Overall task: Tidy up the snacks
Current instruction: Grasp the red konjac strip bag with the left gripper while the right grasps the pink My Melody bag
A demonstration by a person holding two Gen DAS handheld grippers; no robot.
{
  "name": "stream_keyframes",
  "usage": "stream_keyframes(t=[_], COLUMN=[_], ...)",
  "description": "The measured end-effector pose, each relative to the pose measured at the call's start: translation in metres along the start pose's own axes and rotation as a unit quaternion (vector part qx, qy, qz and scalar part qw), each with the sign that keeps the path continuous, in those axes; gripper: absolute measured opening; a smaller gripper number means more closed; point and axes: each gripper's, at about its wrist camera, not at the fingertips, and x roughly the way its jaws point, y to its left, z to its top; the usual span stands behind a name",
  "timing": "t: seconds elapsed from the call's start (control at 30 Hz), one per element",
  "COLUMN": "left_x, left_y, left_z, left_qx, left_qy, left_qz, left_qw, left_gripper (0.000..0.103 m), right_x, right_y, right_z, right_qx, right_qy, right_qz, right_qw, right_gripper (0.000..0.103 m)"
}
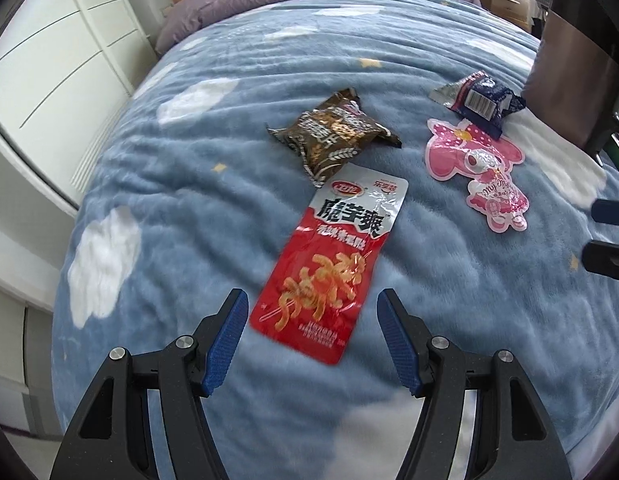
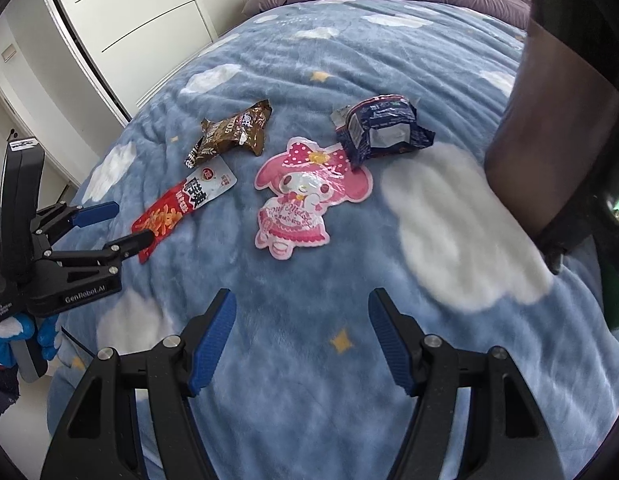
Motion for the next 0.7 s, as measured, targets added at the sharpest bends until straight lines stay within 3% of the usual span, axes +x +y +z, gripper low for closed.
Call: stream_keyframes(t=[0.27, 0.7], left_x=[0.023, 0.039], left_y=[0.002, 0.014], left_z=[0.012, 0.021], left_qx=[0.025, 0.024], left_qy=[0.013, 0.018], left_qz=[-0.005, -0.024], left_qw=[0.9996, 0.9992], left_gripper=[0.061, 0.065], right_x=[0.030, 0.067], right_y=[0.004, 0.004], right_z=[0.021, 0.046], right_qx=[0.016, 0.047], right_qy=[0.018, 0.040], right_qz=[0.001, 0.000], right_qw=[1.000, 0.998], right_gripper=[0.100, 0.100])
